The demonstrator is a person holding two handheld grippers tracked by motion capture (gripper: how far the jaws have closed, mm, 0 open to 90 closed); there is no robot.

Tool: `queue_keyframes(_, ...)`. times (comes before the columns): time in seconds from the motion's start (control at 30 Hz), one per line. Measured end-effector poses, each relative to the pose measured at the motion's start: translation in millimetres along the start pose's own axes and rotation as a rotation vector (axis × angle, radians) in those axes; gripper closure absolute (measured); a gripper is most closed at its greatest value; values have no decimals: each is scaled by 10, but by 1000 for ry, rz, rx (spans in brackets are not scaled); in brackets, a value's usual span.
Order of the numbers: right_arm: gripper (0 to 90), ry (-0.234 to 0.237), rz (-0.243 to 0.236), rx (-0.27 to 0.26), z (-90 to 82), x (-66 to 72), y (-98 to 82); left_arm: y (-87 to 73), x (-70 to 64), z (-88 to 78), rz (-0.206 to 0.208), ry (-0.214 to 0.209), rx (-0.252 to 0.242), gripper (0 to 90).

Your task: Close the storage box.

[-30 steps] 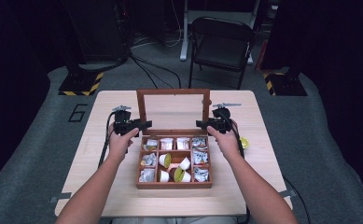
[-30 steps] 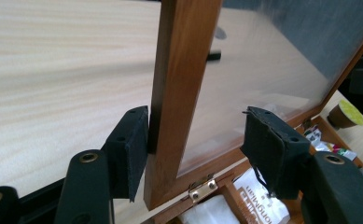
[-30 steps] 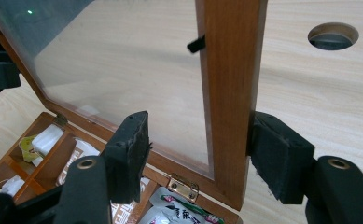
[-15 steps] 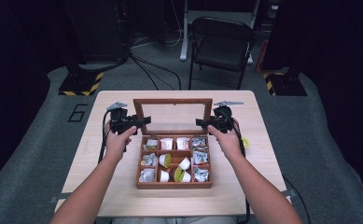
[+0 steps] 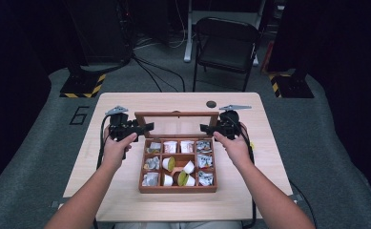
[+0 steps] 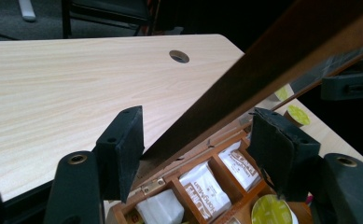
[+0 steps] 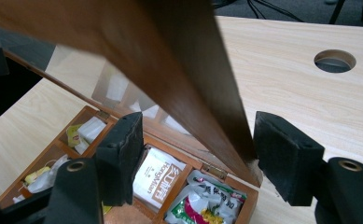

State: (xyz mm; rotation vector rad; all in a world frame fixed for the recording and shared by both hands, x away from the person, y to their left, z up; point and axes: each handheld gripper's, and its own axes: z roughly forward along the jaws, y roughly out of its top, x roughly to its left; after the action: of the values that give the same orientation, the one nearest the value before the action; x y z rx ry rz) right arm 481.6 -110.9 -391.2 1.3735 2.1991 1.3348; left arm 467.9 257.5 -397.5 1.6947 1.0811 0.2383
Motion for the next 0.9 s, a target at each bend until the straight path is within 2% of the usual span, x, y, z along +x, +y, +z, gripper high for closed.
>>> queue_keyframes(0.2,338,21,-11,-23,-145,51,-11,4,-97,-127,32,-11,-15,344)
queue_keyframes(0.47,341,29,-32,-31,-284,114,-47,-44,-141,-215,37,-32,-18,333)
queue_keyframes(0.6,346,28,-36,-35,-346,140,-69,-57,-174,-247,55,-22,-10,331)
queue_keyframes(0.83,350,35,-41,-23,-401,167,-99,-83,-199,-369,50,-33,-18,330)
queue_keyframes(0.9,356,33,-45,-27,-419,178,-110,-100,-206,-420,37,-41,-27,332)
